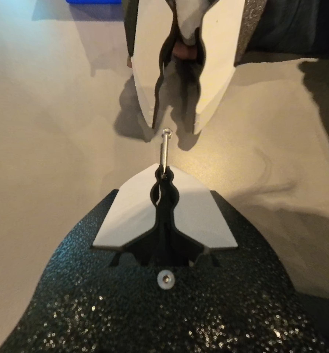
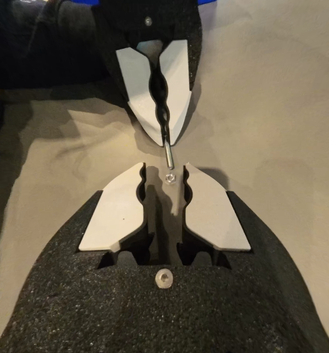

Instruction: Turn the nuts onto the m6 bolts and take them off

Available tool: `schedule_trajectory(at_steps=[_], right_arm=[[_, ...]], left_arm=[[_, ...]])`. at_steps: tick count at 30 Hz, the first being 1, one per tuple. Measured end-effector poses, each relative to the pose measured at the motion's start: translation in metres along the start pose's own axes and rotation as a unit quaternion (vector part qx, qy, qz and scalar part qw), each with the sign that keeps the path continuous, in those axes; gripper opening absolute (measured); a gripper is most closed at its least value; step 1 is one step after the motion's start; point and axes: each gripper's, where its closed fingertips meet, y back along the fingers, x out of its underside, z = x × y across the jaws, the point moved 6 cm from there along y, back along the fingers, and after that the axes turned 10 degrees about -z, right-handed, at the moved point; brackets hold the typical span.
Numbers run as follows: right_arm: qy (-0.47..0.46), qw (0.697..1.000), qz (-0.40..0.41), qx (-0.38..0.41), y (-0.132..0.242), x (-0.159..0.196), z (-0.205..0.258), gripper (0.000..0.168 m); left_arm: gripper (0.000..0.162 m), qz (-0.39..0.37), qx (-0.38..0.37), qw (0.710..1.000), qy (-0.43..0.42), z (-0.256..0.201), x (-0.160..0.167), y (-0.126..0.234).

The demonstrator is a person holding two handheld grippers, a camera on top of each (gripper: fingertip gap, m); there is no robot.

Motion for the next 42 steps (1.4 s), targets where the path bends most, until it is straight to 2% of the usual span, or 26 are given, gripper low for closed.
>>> schedule_trajectory(at_steps=[3, 8, 11, 15, 17, 20, 23, 26, 27, 29, 31, 34, 39, 42], right_arm=[[-0.008, 1.0, 0.022, 0.014, 0.001, 0.005, -0.004, 0.027], [-0.004, 0.999, 0.051, 0.014, -0.003, 0.009, -0.003, 0.022], [-0.001, 0.998, 0.053, 0.02, -0.003, 0.009, -0.004, 0.01], [0.005, 0.998, 0.049, 0.037, -0.003, 0.007, -0.006, 0.01], [0.012, 0.998, 0.029, 0.057, 0.002, -0.006, -0.005, 0.01], [0.06, 0.987, -0.009, 0.148, 0.039, -0.052, 0.008, 0.01], [0.115, 0.95, -0.005, 0.292, 0.116, -0.08, 0.026, 0.01], [0.08, 0.895, 0.121, 0.421, 0.215, -0.052, 0.021, 0.009], [0.045, 0.883, 0.174, 0.435, 0.239, -0.033, 0.017, 0.009], [-0.033, 0.875, 0.25, 0.413, 0.266, 0.009, 0.007, 0.009], [-0.087, 0.869, 0.321, 0.366, 0.272, 0.046, -0.001, 0.01], [-0.09, 0.87, 0.374, 0.309, 0.266, 0.075, -0.012, 0.01], [-0.124, 0.867, 0.4, 0.27, 0.259, 0.094, -0.019, 0.01], [-0.123, 0.862, 0.395, 0.292, 0.268, 0.091, -0.019, 0.017]], left_arm=[[0.005, 0.0, -0.003, 1.0, 0.002, 0.0, 0.001, 0.002], [0.005, 0.0, -0.003, 1.0, 0.005, 0.0, 0.001, 0.003], [0.005, 0.0, -0.003, 1.0, 0.005, 0.0, 0.001, 0.003], [0.005, 0.0, -0.002, 1.0, 0.007, 0.0, 0.001, 0.003], [0.005, 0.0, -0.002, 1.0, 0.006, 0.0, 0.001, 0.003], [0.005, -0.001, -0.002, 1.0, 0.008, 0.001, 0.001, 0.003], [0.005, -0.001, -0.001, 1.0, 0.008, 0.001, 0.001, 0.003], [0.005, 0.0, 0.0, 1.0, 0.007, 0.0, 0.001, 0.003], [0.005, 0.0, 0.001, 1.0, 0.008, 0.0, 0.001, 0.003], [0.005, 0.0, 0.001, 1.0, 0.008, 0.0, 0.001, 0.003], [0.005, 0.0, 0.002, 1.0, 0.009, 0.0, 0.001, 0.003], [0.005, 0.0, 0.001, 1.0, 0.008, 0.0, 0.001, 0.003], [0.005, 0.0, 0.001, 1.0, 0.007, 0.0, 0.001, 0.002], [0.005, 0.0, 0.002, 1.0, 0.007, 0.0, 0.001, 0.002]])
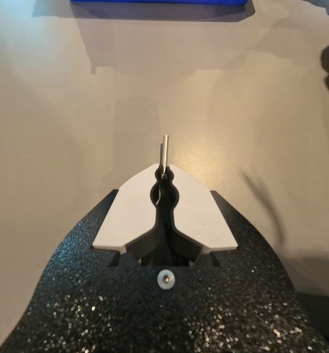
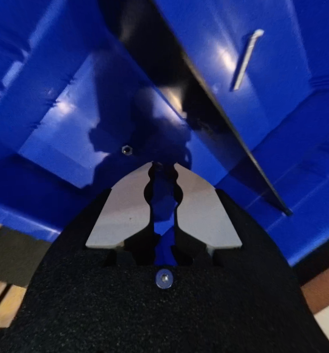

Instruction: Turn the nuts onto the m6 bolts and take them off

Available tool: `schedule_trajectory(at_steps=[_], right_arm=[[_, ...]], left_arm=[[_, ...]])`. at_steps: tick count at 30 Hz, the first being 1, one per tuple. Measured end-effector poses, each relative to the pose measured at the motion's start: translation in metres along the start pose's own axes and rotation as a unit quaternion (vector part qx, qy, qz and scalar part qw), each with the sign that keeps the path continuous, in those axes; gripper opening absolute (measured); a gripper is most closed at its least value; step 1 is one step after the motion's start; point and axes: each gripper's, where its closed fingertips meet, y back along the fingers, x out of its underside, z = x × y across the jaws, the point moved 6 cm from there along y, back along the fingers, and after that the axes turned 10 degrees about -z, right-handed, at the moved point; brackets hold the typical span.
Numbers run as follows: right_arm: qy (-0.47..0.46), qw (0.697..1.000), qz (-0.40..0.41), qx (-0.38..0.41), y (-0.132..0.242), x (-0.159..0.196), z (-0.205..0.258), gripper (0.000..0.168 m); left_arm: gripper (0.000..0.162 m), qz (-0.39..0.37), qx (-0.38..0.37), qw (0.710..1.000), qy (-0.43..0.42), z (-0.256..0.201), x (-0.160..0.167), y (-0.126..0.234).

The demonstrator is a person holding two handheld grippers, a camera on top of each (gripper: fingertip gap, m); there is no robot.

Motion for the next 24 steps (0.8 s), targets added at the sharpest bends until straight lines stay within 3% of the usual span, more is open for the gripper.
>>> schedule_trajectory(at_steps=[6, 9, 13, 18, 24], right_arm=[[-0.042, 0.98, -0.172, 0.087, 0.091, -0.044, 0.014, 0.022], [0.045, 0.953, -0.3, -0.001, 0.107, -0.118, 0.088, 0.021], [0.187, 0.921, -0.326, -0.098, 0.045, -0.184, 0.177, 0.034], [0.19, 0.917, -0.306, -0.173, -0.033, -0.215, 0.189, 0.026], [0.238, 0.911, -0.27, -0.202, -0.06, -0.235, 0.199, 0.02]], left_arm=[[0.005, 0.0, 0.002, 1.0, -0.001, -0.001, 0.0, -0.001], [0.005, 0.0, 0.002, 1.0, -0.003, -0.001, 0.0, -0.001], [0.005, 0.0, 0.006, 1.0, -0.005, -0.002, 0.0, -0.001], [0.005, 0.001, 0.012, 1.0, -0.013, -0.004, 0.0, -0.002], [0.005, 0.001, 0.016, 1.0, -0.016, -0.005, 0.0, -0.002]])
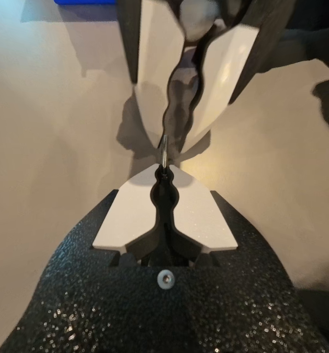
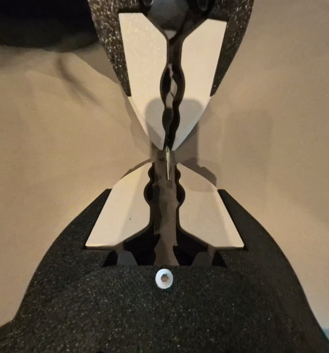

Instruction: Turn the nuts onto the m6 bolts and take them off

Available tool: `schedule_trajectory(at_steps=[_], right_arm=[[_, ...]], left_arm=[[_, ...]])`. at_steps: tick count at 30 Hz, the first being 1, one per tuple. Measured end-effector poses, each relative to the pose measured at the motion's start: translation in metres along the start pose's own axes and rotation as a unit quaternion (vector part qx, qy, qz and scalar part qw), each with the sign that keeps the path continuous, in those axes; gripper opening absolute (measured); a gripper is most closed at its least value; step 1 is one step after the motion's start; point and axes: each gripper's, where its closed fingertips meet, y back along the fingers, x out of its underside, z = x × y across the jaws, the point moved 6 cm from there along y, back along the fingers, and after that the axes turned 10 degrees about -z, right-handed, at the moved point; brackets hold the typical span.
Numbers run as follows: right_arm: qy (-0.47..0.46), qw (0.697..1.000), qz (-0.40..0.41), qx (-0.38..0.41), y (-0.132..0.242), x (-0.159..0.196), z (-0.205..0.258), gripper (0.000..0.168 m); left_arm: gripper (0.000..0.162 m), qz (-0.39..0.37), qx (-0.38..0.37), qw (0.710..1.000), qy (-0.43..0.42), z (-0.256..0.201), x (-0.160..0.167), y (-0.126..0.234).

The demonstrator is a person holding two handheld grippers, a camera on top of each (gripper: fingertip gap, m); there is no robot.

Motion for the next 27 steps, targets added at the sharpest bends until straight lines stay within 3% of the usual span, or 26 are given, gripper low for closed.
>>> schedule_trajectory(at_steps=[2, 7, 9, 12, 15, 18, 20, 23, 27], right_arm=[[0.003, 1.0, 0.014, -0.005, -0.006, 0.0, -0.002, 0.006], [0.009, 1.0, 0.015, 0.009, -0.003, -0.002, -0.004, 0.006], [-0.002, 1.0, 0.007, 0.026, 0.009, -0.004, -0.006, 0.006], [-0.017, 0.995, 0.002, 0.095, 0.053, -0.01, -0.012, 0.005], [-0.03, 0.974, 0.005, 0.226, 0.131, -0.009, -0.031, 0.005], [-0.114, 0.926, 0.081, 0.351, 0.211, 0.035, -0.066, 0.005], [-0.188, 0.896, 0.154, 0.372, 0.242, 0.084, -0.091, 0.005], [-0.258, 0.875, 0.247, 0.328, 0.25, 0.154, -0.119, 0.006], [-0.271, 0.864, 0.338, 0.258, 0.233, 0.205, -0.133, 0.006]], left_arm=[[0.005, 0.001, 0.0, 1.0, -0.005, -0.001, 0.0, 0.0], [0.006, -0.021, -0.036, 0.997, -0.061, -0.003, -0.004, 0.001], [0.025, -0.082, -0.061, 0.992, -0.067, -0.002, -0.015, 0.005], [0.064, -0.144, -0.096, 0.985, -0.026, 0.007, -0.025, 0.019], [0.067, -0.149, -0.137, 0.979, -0.005, 0.018, -0.021, 0.029], [0.067, -0.145, -0.152, 0.978, 0.019, 0.023, -0.019, 0.029], [0.066, -0.134, -0.155, 0.978, 0.023, 0.023, -0.017, 0.027], [0.065, -0.121, -0.155, 0.98, 0.025, 0.023, -0.016, 0.023], [0.062, -0.106, -0.145, 0.983, 0.041, 0.022, -0.013, 0.021]])
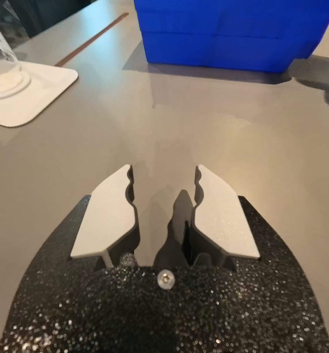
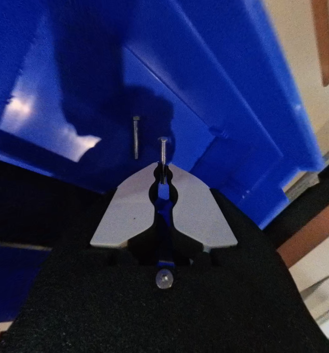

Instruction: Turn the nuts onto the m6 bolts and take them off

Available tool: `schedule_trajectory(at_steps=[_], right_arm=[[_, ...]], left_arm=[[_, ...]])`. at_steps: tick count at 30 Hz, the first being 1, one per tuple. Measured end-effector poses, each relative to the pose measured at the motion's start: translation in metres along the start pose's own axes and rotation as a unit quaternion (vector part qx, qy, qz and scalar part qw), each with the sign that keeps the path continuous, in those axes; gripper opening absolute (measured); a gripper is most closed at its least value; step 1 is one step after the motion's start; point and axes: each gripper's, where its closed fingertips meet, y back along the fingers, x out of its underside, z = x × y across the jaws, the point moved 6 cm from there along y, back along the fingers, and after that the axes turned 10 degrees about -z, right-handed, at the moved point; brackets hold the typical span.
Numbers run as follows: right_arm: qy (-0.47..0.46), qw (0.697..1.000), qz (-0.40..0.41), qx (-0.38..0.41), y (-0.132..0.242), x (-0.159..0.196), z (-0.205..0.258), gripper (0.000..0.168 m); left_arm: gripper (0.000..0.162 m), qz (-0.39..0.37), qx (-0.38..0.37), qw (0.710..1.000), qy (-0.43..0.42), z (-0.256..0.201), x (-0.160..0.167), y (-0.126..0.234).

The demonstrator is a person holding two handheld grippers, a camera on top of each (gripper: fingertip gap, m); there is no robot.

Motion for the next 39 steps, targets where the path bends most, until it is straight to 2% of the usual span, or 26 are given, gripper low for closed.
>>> schedule_trajectory(at_steps=[7, 9, 11, 13, 15, 18, 20, 23, 25, 28, 32, 39], right_arm=[[-0.001, 0.997, 0.062, -0.046, -0.027, 0.005, -0.002, 0.008], [0.011, 0.997, 0.076, -0.021, -0.02, 0.007, -0.005, 0.012], [0.007, 0.998, 0.063, 0.025, 0.003, 0.002, -0.007, 0.012], [-0.011, 0.997, 0.014, 0.072, 0.041, -0.01, -0.001, 0.011], [-0.034, 0.991, -0.068, 0.107, 0.085, -0.028, 0.02, 0.006], [-0.043, 0.973, -0.214, 0.075, 0.134, -0.065, 0.085, 0.004], [-0.008, 0.958, -0.284, 0.044, 0.147, -0.088, 0.135, 0.004], [0.025, 0.94, -0.341, 0.003, 0.132, -0.115, 0.188, 0.0], [-0.003, 0.925, -0.377, -0.049, 0.107, -0.131, 0.209, 0.0], [-0.047, 0.91, -0.405, -0.083, 0.065, -0.148, 0.228, 0.0], [-0.069, 0.877, -0.472, -0.063, 0.036, -0.162, 0.244, 0.0], [-0.043, 0.836, -0.547, 0.001, 0.035, -0.165, 0.252, 0.0]], left_arm=[[0.062, 0.002, -0.006, 1.0, 0.019, 0.003, 0.0, 0.003], [0.06, 0.004, -0.013, 1.0, 0.02, 0.005, 0.0, 0.003], [0.059, 0.012, -0.024, 0.999, 0.02, 0.007, 0.001, 0.004], [0.058, 0.02, -0.034, 0.999, 0.023, 0.009, 0.003, 0.004], [0.057, 0.028, -0.043, 0.998, 0.027, 0.011, 0.005, 0.004], [0.057, 0.037, -0.055, 0.997, 0.032, 0.013, 0.008, 0.003], [0.057, 0.038, -0.072, 0.996, 0.03, 0.016, 0.008, 0.004], [0.056, 0.037, -0.094, 0.994, 0.032, 0.02, 0.007, 0.007], [0.055, 0.035, -0.104, 0.993, 0.041, 0.023, 0.007, 0.009], [0.042, 0.049, -0.137, 0.988, 0.052, 0.029, 0.01, 0.012], [0.034, 0.069, -0.177, 0.981, 0.048, 0.035, 0.013, 0.016], [0.031, 0.078, -0.206, 0.974, 0.061, 0.039, 0.015, 0.017]])
